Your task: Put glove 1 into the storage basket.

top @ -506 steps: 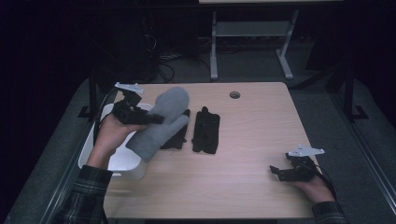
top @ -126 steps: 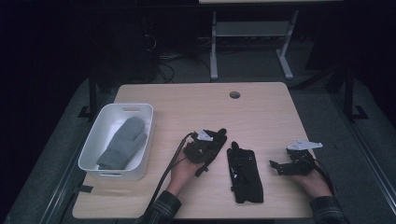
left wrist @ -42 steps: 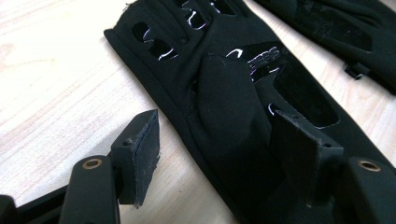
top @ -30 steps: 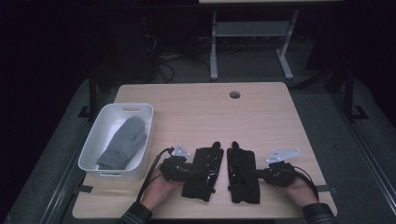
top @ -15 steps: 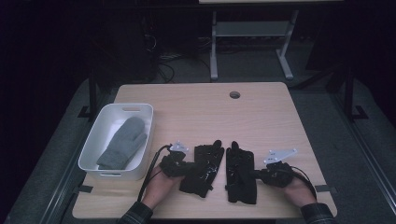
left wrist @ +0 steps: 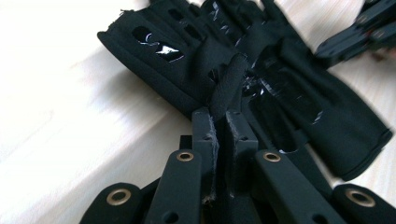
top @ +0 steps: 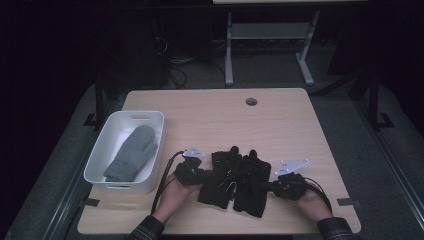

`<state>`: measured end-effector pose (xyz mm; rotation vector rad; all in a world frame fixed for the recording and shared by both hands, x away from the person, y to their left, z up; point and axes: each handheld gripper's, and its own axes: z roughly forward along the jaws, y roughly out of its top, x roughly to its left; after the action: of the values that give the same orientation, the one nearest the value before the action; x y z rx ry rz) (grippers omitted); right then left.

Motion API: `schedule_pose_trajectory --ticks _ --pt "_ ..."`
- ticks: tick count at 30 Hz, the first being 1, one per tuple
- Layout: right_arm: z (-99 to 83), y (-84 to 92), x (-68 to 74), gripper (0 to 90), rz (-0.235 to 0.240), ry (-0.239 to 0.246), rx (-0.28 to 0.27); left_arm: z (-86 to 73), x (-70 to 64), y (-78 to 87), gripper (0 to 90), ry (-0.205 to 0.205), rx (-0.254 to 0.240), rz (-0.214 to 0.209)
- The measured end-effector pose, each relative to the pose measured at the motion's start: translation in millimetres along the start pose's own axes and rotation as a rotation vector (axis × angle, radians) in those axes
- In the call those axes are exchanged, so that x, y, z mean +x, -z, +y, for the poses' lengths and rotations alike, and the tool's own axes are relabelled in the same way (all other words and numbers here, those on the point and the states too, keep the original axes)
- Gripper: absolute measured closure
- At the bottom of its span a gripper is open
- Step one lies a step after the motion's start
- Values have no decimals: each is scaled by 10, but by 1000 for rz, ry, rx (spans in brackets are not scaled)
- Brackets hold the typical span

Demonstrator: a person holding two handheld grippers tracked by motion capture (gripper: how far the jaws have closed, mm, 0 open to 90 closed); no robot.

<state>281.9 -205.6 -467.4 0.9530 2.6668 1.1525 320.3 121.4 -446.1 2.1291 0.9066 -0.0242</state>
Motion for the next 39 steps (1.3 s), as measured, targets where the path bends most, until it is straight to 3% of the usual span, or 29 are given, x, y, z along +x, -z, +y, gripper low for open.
schedule_pose_trajectory --ticks 10,18,27,34,39 --pt "69 -82 -4 900 -9 6 0 222 -43 48 838 -16 -32 -60" --pt "128 -141 -7 900 -14 9 -2 380 -147 -10 837 -41 -41 -100" --pt "181 -197 -3 900 -16 22 -5 521 -248 -164 835 -57 -21 -146" --pt "210 -233 -7 900 -13 20 -11 579 -319 -294 820 -71 -13 -149" --pt "210 -227 -3 900 -12 15 -9 589 -350 -342 760 -68 -23 -164"
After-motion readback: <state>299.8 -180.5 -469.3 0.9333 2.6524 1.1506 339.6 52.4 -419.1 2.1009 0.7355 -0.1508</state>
